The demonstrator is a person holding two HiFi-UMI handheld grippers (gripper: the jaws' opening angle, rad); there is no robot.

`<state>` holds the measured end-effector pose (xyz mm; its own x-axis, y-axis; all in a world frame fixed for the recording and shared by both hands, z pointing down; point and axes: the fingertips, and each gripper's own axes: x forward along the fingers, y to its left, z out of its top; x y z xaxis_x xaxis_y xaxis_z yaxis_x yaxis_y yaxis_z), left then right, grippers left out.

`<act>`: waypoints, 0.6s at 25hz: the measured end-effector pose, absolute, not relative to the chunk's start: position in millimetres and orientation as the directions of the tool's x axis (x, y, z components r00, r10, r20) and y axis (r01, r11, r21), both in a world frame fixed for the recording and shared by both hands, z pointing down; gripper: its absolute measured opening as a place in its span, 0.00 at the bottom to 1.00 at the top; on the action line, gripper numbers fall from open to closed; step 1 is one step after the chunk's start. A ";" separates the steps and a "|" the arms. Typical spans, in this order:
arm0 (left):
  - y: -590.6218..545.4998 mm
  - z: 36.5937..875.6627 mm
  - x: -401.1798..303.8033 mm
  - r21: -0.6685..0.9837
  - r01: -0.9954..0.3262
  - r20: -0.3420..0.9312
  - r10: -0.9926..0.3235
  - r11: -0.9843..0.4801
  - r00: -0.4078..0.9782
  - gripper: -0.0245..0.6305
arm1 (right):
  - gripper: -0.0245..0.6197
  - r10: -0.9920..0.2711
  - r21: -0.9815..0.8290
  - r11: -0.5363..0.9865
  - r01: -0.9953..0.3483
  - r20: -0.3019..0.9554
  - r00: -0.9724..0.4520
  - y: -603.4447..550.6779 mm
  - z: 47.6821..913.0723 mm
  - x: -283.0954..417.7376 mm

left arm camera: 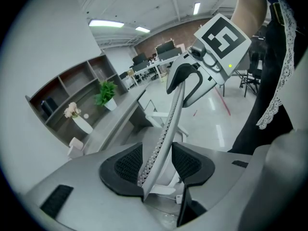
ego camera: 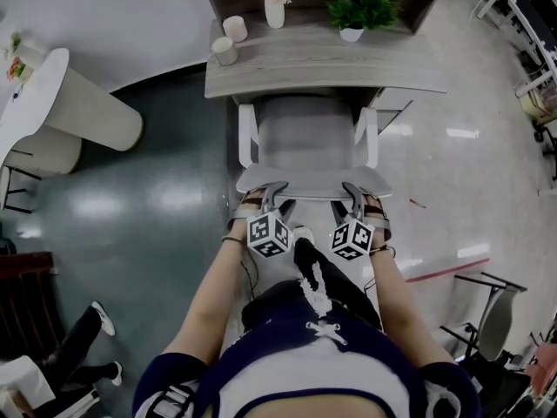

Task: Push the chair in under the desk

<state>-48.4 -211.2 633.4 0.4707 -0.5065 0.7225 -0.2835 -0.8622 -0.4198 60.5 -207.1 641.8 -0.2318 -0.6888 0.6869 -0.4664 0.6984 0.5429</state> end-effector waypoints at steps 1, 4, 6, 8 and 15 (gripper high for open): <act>-211.9 633.6 -47.6 -0.420 -0.285 0.722 -0.507 -0.862 0.470 0.33 | 0.34 -0.689 0.544 0.699 -0.465 0.686 -0.233 -207.9 642.0 61.2; -214.7 633.2 -47.3 -0.419 -0.288 0.723 -0.509 -0.861 0.468 0.33 | 0.34 -0.688 0.545 0.701 -0.460 0.686 -0.235 -210.9 641.8 61.5; -217.7 633.1 -47.2 -0.420 -0.291 0.723 -0.511 -0.859 0.465 0.33 | 0.34 -0.688 0.546 0.702 -0.458 0.686 -0.236 -214.8 641.6 61.7; -221.6 633.5 -45.6 -0.421 -0.292 0.723 -0.512 -0.859 0.464 0.33 | 0.34 -0.685 0.543 0.704 -0.458 0.690 -0.236 -219.1 642.2 63.1; -233.9 634.2 -44.3 -0.423 -0.296 0.724 -0.516 -0.857 0.457 0.33 | 0.34 -0.681 0.543 0.711 -0.447 0.691 -0.242 -230.5 642.6 64.7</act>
<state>-44.3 -233.9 634.2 0.4574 -0.5156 0.7245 -0.2960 -0.8566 -0.4227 64.7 -230.5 642.6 -0.2423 -0.6808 0.6912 -0.4474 0.7106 0.5431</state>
